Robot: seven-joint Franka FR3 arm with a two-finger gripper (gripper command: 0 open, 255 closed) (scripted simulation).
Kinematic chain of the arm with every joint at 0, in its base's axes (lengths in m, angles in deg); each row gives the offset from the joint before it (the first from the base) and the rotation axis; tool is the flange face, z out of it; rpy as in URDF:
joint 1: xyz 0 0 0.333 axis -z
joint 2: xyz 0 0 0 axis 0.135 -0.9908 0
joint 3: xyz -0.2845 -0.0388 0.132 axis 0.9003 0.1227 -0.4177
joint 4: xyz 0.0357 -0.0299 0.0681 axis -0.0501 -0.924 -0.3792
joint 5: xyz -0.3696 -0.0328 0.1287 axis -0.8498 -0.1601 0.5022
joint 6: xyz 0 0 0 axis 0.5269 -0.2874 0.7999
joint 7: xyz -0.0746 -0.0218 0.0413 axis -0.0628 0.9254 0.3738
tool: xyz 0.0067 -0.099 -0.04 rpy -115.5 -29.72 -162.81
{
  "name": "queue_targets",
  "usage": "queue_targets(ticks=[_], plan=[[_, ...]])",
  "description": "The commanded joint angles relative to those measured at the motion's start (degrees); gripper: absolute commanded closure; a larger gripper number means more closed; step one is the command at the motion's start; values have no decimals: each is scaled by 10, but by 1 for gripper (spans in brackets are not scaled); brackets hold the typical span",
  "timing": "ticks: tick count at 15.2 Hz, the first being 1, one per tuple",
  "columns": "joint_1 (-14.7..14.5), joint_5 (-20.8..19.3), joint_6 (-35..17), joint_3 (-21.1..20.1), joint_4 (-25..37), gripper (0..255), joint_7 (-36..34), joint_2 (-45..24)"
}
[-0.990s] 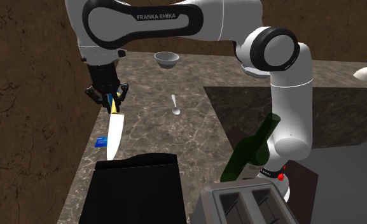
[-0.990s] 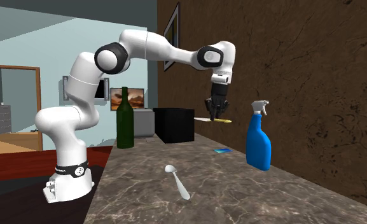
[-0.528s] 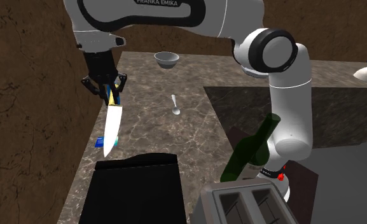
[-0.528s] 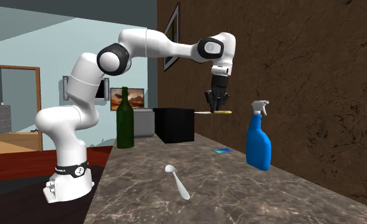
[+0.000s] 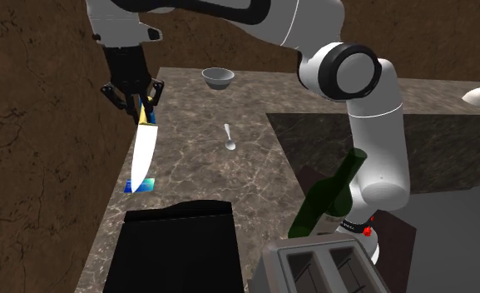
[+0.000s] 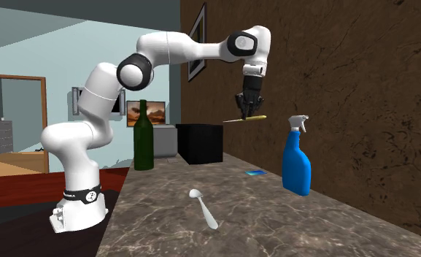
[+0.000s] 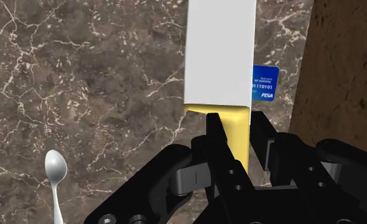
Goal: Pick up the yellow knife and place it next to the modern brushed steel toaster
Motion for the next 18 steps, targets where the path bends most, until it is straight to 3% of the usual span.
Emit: queue_targets(ticks=[1, 8, 9, 11, 18], plan=[[-10, -4, 25, 1, 36, 255, -3, -10], [-72, -35, 134, 14, 226, 255, -5, -86], [-44, -16, 91, 1, 130, 255, -17, -34], [-20, 8, 47, -16, 27, 255, -35, 25], [-3, 72, -31, -47, -163, 255, -86, 152]])
